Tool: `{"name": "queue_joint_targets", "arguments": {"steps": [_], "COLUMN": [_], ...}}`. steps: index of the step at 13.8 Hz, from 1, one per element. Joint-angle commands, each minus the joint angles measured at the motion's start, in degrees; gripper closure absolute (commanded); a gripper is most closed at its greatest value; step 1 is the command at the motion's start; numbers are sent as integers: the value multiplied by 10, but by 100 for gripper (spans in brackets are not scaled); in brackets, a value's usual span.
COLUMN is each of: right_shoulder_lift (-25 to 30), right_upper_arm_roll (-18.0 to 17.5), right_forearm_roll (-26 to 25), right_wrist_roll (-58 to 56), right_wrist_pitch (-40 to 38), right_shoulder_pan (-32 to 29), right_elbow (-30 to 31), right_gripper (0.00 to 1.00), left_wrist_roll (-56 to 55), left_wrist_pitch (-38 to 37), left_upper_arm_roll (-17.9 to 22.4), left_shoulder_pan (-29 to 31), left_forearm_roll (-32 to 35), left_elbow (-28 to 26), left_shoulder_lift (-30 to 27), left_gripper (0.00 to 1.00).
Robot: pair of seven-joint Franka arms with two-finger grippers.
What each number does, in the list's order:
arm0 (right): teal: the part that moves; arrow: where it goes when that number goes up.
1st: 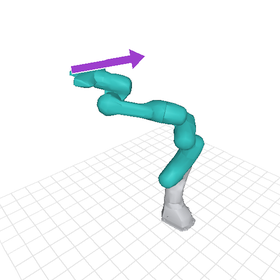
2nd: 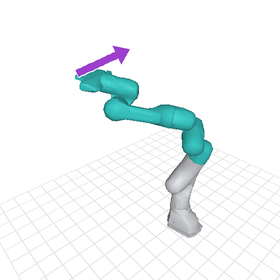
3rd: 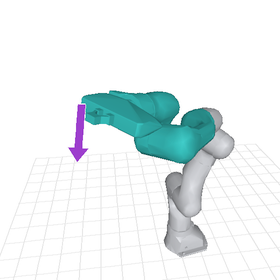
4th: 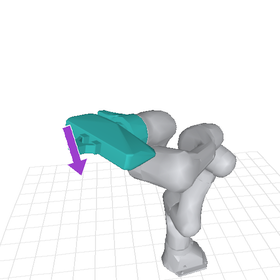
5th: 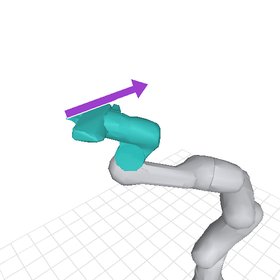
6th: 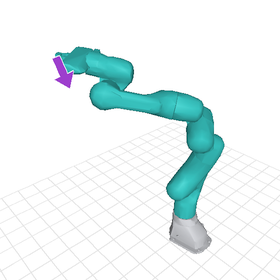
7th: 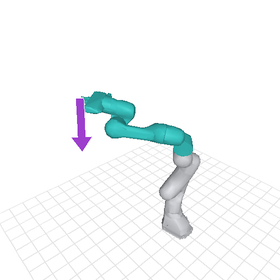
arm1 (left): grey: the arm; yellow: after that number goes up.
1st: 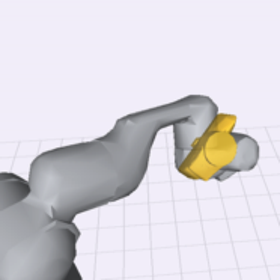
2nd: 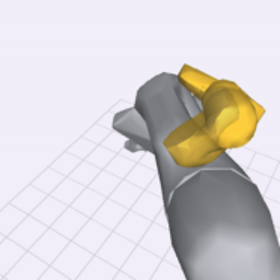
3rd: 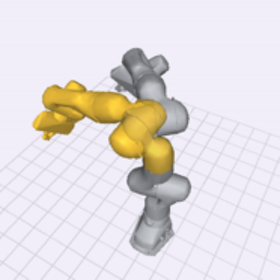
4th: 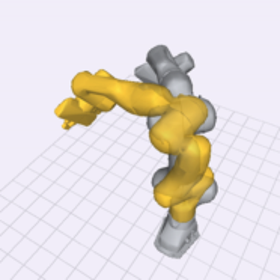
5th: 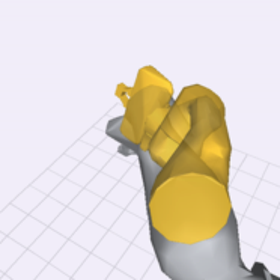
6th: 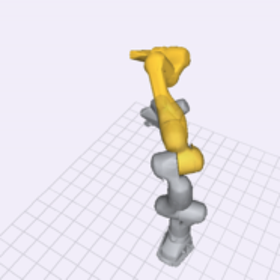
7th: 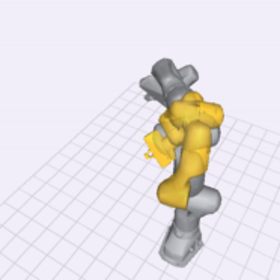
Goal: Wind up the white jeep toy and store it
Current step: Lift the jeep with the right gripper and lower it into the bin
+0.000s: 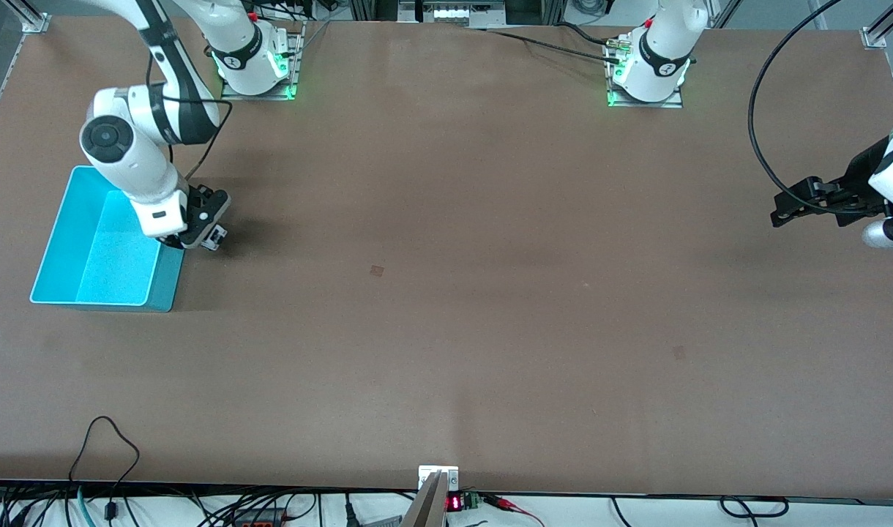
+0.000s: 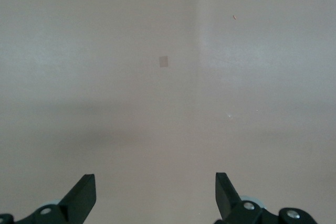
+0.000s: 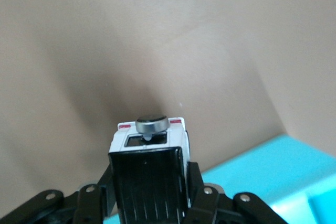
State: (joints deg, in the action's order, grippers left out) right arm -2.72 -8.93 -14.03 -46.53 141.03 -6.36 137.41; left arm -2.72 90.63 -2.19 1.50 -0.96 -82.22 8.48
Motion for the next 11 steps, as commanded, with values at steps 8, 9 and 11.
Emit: {"name": "queue_joint_targets", "arguments": {"steps": [8,9,11], "right_shoulder_lift": [67,64,52], "right_upper_arm_roll": [86,92,115], "right_forearm_roll": [14,29,43], "right_wrist_roll": [197,211,274], "right_wrist_pitch": [-159,-163,-162], "right_shoulder_pan": [8,7,8], "right_elbow": [-115,-119,-120], "right_gripper": [100,100,100], "left_wrist_roll": [3,3,3], "left_wrist_pitch": [-6,-6,-5], "left_upper_arm_roll": [-4,-4,-4], "left_shoulder_pan": [0,0,1], "left_forearm_roll": [-6,-6,-6], "left_elbow": [0,0,0], "left_shoulder_lift": [-10,-10,-11], "left_gripper": [0,0,0]}}
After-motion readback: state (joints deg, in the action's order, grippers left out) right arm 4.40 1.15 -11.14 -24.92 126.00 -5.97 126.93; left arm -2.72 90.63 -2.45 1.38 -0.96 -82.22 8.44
